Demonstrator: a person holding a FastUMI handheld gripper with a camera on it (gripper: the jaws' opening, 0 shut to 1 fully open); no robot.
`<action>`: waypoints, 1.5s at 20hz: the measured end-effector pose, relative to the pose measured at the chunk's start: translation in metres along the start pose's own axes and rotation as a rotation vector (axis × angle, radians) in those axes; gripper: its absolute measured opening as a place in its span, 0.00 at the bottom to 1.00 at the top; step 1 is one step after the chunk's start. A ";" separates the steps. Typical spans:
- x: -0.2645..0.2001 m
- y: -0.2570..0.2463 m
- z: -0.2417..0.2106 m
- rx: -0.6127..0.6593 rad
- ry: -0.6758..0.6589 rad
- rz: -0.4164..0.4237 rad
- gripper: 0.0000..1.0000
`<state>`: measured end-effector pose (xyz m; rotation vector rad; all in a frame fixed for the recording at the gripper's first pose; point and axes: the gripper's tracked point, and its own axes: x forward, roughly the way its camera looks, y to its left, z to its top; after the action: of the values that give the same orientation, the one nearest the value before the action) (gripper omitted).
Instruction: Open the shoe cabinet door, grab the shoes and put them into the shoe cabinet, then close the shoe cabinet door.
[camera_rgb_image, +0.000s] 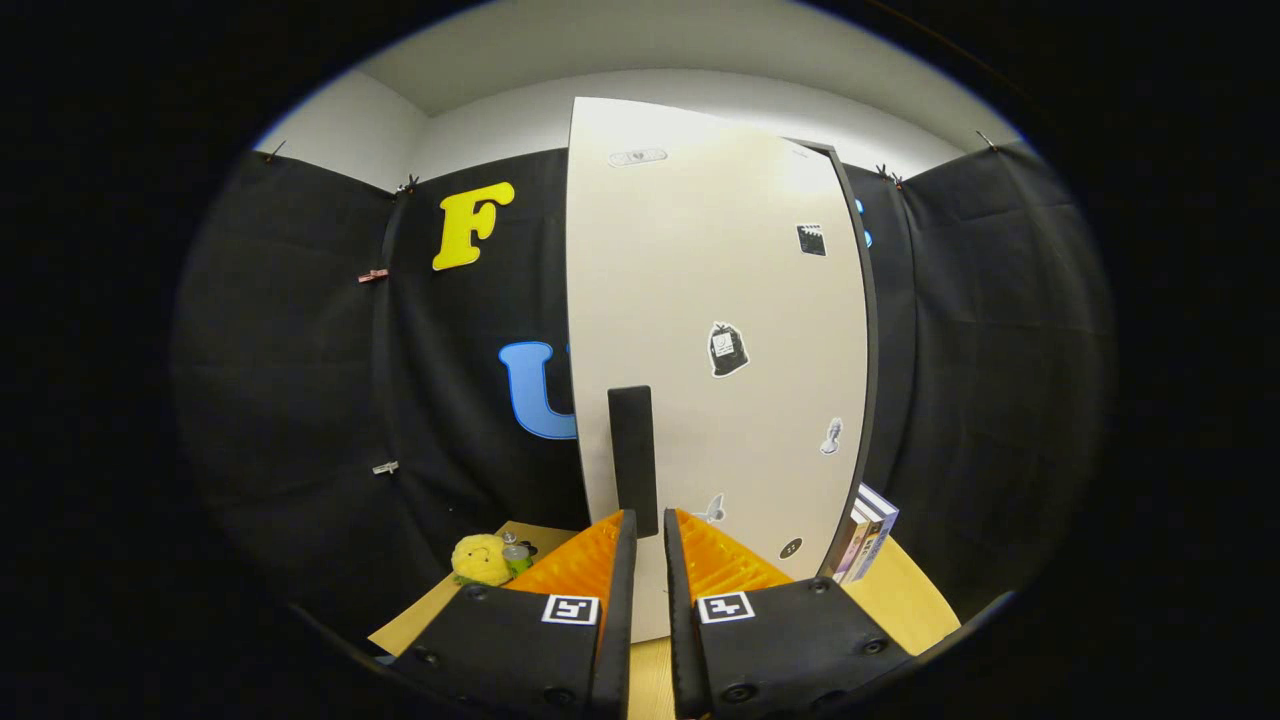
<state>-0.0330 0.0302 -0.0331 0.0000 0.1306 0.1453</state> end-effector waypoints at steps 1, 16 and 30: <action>-0.002 0.001 0.000 -0.002 -0.002 -0.002 0.21; -0.008 -0.010 0.006 0.001 -0.026 0.011 0.30; 0.006 -0.013 0.016 0.016 -0.051 0.104 0.62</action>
<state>-0.0235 0.0178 -0.0184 0.0262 0.0806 0.2482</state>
